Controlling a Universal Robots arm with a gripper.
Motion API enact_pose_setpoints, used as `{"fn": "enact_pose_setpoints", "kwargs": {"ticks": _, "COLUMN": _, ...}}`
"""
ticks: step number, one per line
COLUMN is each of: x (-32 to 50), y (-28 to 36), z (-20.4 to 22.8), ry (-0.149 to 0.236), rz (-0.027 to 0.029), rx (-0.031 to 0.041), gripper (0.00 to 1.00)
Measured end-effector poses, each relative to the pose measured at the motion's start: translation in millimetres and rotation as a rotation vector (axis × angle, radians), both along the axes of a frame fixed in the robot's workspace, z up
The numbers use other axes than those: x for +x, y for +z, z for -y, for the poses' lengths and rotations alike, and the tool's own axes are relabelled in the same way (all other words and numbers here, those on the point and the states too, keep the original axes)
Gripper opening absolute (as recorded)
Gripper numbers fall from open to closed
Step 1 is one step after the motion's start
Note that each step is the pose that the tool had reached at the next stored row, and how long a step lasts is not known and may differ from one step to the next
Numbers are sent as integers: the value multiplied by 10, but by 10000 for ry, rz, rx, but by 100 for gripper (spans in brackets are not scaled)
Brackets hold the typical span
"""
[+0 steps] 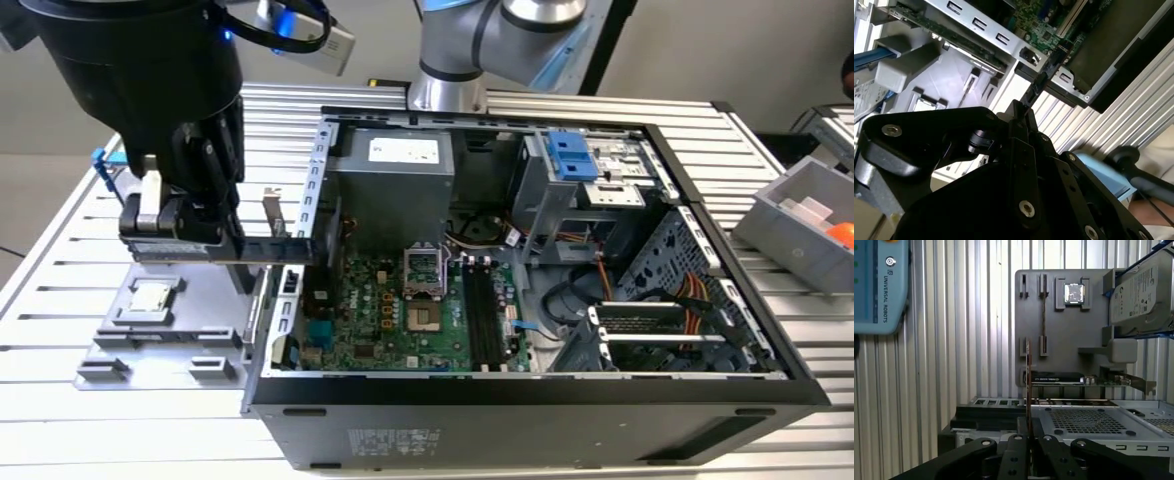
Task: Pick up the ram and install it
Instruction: 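Pick up the ram and move it above insertion slot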
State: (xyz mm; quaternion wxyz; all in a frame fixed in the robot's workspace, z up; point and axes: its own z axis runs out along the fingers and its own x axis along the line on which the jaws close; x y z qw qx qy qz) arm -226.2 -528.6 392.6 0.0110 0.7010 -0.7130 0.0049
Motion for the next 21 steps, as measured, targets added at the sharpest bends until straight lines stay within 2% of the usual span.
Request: {"fn": "enact_pose_setpoints", "kwargs": {"ticks": 21, "x": 138, "y": 1, "z": -4, "ry": 0, "rz": -1, "rx": -2, "gripper": 0}}
